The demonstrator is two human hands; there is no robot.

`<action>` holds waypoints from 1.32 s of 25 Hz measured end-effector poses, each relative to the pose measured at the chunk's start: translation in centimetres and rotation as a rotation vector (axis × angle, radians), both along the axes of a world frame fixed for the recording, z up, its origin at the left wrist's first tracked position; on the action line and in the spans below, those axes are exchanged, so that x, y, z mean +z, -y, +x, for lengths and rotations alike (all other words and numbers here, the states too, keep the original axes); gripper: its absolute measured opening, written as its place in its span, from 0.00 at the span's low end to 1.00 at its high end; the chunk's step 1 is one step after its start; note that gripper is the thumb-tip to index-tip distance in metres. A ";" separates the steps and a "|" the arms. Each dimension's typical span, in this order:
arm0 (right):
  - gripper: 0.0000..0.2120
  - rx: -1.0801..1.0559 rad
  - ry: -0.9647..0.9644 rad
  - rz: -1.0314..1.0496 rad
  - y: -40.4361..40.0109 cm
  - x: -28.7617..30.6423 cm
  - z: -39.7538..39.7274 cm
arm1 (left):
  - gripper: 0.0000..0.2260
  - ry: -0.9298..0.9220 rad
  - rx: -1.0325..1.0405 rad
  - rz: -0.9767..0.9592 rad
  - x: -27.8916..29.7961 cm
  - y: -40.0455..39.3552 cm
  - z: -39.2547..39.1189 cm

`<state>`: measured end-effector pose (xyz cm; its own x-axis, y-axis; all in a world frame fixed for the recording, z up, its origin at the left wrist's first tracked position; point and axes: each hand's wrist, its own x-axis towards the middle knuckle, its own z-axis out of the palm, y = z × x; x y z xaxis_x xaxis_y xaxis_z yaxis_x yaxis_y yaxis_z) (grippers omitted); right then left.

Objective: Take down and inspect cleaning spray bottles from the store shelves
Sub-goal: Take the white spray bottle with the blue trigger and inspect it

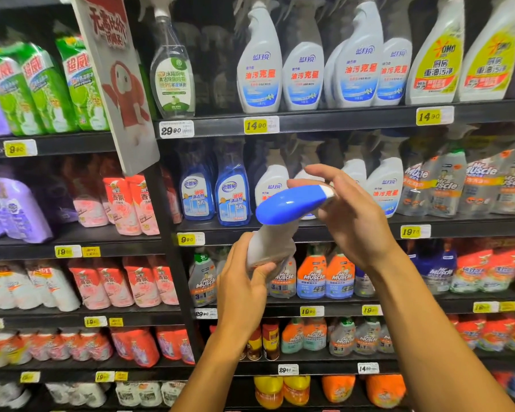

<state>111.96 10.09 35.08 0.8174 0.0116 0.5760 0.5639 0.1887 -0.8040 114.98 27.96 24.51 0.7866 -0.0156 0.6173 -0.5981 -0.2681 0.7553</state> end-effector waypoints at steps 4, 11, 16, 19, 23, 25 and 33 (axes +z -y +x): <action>0.39 0.092 0.054 -0.172 0.3 -1.9 -0.7 | 0.30 0.135 -0.022 -0.055 -0.5 -0.1 0.8; 0.23 -0.024 0.123 -0.385 -0.8 -2.7 -1.6 | 0.28 0.215 -0.108 0.012 0.1 -0.6 1.9; 0.23 0.084 -0.035 -0.250 -0.3 -3.0 -0.4 | 0.23 -0.075 -0.428 -0.009 2.1 -2.0 2.1; 0.19 0.091 -0.117 -0.226 -0.3 -3.8 0.3 | 0.24 -0.223 -0.572 -0.011 2.4 -2.2 1.7; 0.14 0.151 -0.196 -0.101 -0.4 -3.8 0.5 | 0.30 -0.324 -0.659 -0.056 2.8 -2.0 1.5; 0.14 0.134 -0.179 -0.100 -0.6 -3.5 0.6 | 0.32 -0.387 -0.704 -0.128 2.8 -1.9 1.5; 0.16 0.036 -0.074 -0.209 -3.1 -1.2 -0.2 | 0.34 -0.572 -0.776 -0.351 1.5 -0.6 -0.4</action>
<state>111.79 13.15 33.88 0.8542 0.1539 0.4966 0.4979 0.0326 -0.8666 114.62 28.55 26.03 0.8145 -0.5362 0.2213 -0.0385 0.3307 0.9430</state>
